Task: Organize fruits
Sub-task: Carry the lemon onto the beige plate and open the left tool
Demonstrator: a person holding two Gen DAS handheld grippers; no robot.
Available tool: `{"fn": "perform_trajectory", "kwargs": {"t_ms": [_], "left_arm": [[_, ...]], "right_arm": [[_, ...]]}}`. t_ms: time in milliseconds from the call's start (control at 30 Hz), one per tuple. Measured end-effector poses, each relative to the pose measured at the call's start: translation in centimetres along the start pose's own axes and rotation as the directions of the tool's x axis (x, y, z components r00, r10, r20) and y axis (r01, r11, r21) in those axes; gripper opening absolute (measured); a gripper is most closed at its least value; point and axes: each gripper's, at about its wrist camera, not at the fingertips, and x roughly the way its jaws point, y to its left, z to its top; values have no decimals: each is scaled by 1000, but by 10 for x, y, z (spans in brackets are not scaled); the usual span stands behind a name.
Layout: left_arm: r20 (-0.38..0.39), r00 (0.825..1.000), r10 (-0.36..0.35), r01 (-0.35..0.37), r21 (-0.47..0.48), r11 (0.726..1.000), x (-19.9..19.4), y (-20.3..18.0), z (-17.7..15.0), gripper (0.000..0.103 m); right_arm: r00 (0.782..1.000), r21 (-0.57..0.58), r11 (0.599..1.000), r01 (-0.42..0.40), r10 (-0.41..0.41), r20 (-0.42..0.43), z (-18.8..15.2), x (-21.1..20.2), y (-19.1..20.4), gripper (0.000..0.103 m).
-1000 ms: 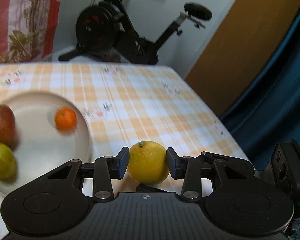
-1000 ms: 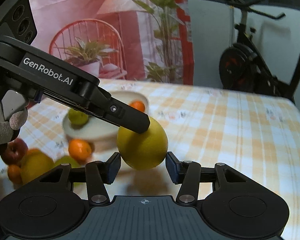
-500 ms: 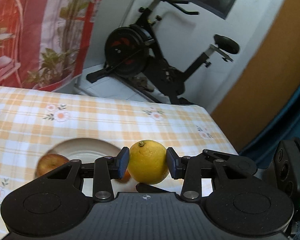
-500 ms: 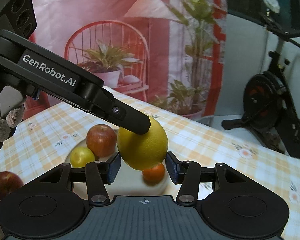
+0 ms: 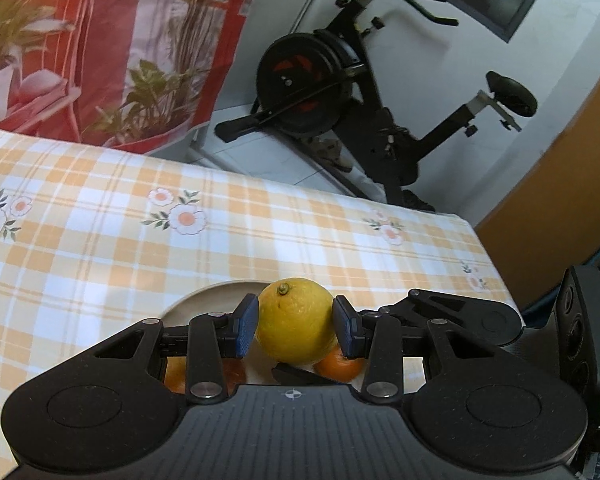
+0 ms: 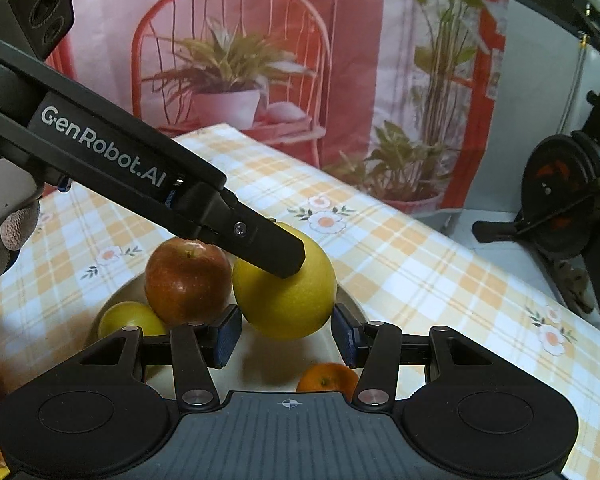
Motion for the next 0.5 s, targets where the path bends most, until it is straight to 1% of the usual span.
{"fn": "perform_trajectory", "kwargs": {"t_ms": [267,433,500], "left_arm": [[-13,999,30,-30,-18,999,10,11,1,43],[-23,998,66,-67,-21,998,13,15,1,42],[-22,996,83,-84,-17,996,14,15,0,41]], "right_arm": [[999,-6,1000,-2,2,-34,4,21,-1,46],[999,-16,1000,-4,3,-32,5,26,3,45],[1000,-18,1000,-4,4,-12,7,25,5,44]]}}
